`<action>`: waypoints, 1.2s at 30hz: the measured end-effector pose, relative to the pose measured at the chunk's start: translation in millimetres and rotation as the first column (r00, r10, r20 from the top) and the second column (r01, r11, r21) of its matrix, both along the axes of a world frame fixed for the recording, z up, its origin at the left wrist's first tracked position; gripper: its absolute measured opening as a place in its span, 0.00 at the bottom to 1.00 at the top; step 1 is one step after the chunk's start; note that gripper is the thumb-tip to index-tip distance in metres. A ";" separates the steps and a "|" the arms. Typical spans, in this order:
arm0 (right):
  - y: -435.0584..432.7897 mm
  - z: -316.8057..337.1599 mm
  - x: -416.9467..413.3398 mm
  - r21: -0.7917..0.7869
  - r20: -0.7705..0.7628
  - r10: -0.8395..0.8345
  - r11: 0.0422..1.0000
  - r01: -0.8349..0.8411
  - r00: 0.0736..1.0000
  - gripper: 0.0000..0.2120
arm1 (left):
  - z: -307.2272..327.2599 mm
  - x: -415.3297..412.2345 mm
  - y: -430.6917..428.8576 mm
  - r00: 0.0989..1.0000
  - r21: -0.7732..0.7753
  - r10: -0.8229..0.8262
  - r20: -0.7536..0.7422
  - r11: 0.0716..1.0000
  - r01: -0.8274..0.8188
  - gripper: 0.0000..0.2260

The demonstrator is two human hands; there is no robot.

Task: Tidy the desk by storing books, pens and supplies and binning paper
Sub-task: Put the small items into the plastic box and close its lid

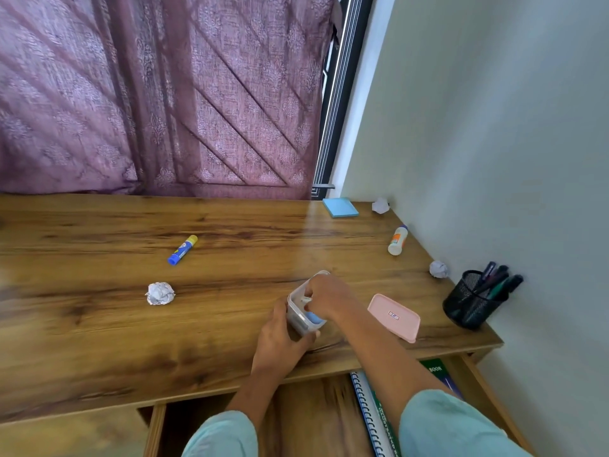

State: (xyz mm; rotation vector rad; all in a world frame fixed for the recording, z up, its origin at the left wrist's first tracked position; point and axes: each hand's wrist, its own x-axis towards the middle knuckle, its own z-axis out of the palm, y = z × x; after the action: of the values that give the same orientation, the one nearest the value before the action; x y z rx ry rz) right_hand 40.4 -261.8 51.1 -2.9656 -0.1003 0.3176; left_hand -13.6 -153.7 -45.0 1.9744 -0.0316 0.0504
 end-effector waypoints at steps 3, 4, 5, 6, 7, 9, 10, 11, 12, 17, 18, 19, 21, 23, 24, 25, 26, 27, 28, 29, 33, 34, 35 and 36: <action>2.8 -6.7 -1.3 -0.060 -0.005 -0.016 0.998 0.016 1.000 0.12 | 2.5 -0.9 -1.1 1.000 0.014 -0.014 0.021 1.000 0.013 0.33; 3.0 -9.0 -2.2 -0.071 -0.003 -0.017 0.997 0.016 1.000 0.11 | 3.3 -1.0 -1.1 1.000 0.013 -0.016 0.027 1.000 0.016 0.33; 2.9 -11.6 -2.4 -0.071 0.007 -0.010 0.997 0.011 1.000 0.11 | 4.1 -0.9 -1.2 0.999 0.014 -0.017 0.031 1.000 0.016 0.33; 2.4 -13.7 -2.6 -0.073 0.014 0.003 0.997 -0.001 1.000 0.11 | 4.8 -0.8 -1.1 0.999 0.015 -0.016 0.034 1.000 0.015 0.33; 2.3 -14.3 -2.7 -0.081 0.013 0.020 0.997 -0.019 1.000 0.11 | 5.2 -0.8 -1.2 0.999 0.015 -0.014 0.037 1.000 0.013 0.33; 0.7 -14.0 -3.2 -0.099 -0.007 0.043 0.994 -0.044 0.999 0.11 | 5.3 -0.9 -1.4 0.999 0.015 -0.018 0.039 1.000 0.017 0.32; 0.2 -13.5 -3.0 -0.109 -0.014 0.047 0.993 -0.048 0.999 0.11 | 5.7 -1.3 -1.4 0.999 0.019 -0.022 0.040 1.000 0.021 0.33; 0.0 -12.9 -3.8 -0.127 -0.012 0.050 0.991 -0.051 0.999 0.10 | 6.3 -2.0 -1.5 0.999 0.021 -0.025 0.042 1.000 0.024 0.34; -0.2 -11.8 -4.7 -0.149 0.005 0.057 0.987 -0.055 0.998 0.10 | 6.5 -2.6 -1.6 0.999 0.021 -0.024 0.043 1.000 0.023 0.34; -4.2 -11.8 -8.0 -0.135 0.051 0.055 0.990 -0.048 0.997 0.09 | 9.5 -4.1 -2.6 0.998 0.036 -0.020 0.051 0.999 0.018 0.34; -6.6 -11.8 -8.6 -0.108 0.049 0.055 0.993 -0.050 0.997 0.09 | 9.8 -4.0 -2.9 0.998 0.041 -0.023 0.058 0.999 0.021 0.34; -9.0 -11.6 -9.4 -0.089 0.044 0.060 0.994 -0.056 0.997 0.09 | 9.7 -3.5 -3.0 0.997 0.046 -0.028 0.066 0.999 0.025 0.34; -14.2 -12.3 -10.3 -0.027 0.036 0.054 0.998 -0.053 0.998 0.10 | 8.0 -3.0 -2.9 0.997 0.059 -0.042 0.068 0.998 0.039 0.33; -19.9 -11.4 -12.6 0.125 0.083 0.006 0.992 -0.017 0.997 0.10 | 5.0 -3.1 -2.2 0.997 0.051 -0.045 0.065 0.998 0.042 0.32; -24.2 -9.4 -14.5 0.243 0.146 -0.042 0.970 0.006 0.988 0.10 | 3.2 -3.1 -1.6 0.997 0.039 -0.035 0.068 0.999 0.032 0.31; -29.5 -6.0 -16.8 0.362 0.224 -0.108 0.932 0.021 0.969 0.08 | 2.0 -3.0 -1.3 0.997 0.017 -0.016 0.078 1.000 0.015 0.31; -36.3 -2.6 -19.4 0.458 0.293 -0.179 0.888 0.026 0.939 0.07 | 1.2 -3.0 -0.8 0.997 -0.002 -0.002 0.082 1.000 0.002 0.31; -44.0 0.7 -22.5 0.523 0.341 -0.241 0.852 0.030 0.908 0.06 | 1.0 -3.1 -0.7 0.997 -0.008 -0.006 0.079 1.000 0.007 0.32; -53.2 1.4 -24.6 0.569 0.364 -0.304 0.821 0.049 0.881 0.05 | 2.3 -4.0 -0.9 0.997 0.017 -0.040 0.060 0.999 0.039 0.33; -64.0 -0.8 -26.3 0.604 0.362 -0.367 0.792 0.083 0.857 0.05 | 2.8 -4.7 -1.7 0.994 0.062 -0.096 0.042 0.994 0.094 0.35; -112.3 -37.2 -28.9 0.421 0.191 -0.483 0.827 0.373 0.855 0.12 | 1.6 -5.6 -5.4 0.974 0.199 -0.226 -0.021 0.954 0.226 0.40; -122.3 -46.9 -32.4 0.286 0.122 -0.477 0.856 0.430 0.870 0.17 | 1.4 -5.3 -5.5 0.976 0.199 -0.218 -0.022 0.955 0.218 0.40; -130.4 -54.0 -36.0 0.177 0.080 -0.471 0.874 0.452 0.879 0.20 | 1.2 -4.5 -5.3 0.977 0.191 -0.212 -0.004 0.959 0.209 0.39; -137.0 -58.8 -39.3 0.108 0.063 -0.464 0.883 0.456 0.884 0.23 | 1.6 -3.8 -5.0 0.978 0.182 -0.209 0.009 0.962 0.204 0.38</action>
State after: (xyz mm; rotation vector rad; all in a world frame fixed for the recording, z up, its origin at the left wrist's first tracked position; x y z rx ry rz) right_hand 1.1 -398.9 -7.6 -2.7933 0.5605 0.1146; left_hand -17.4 -158.7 -43.4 2.1407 -0.2686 -0.0633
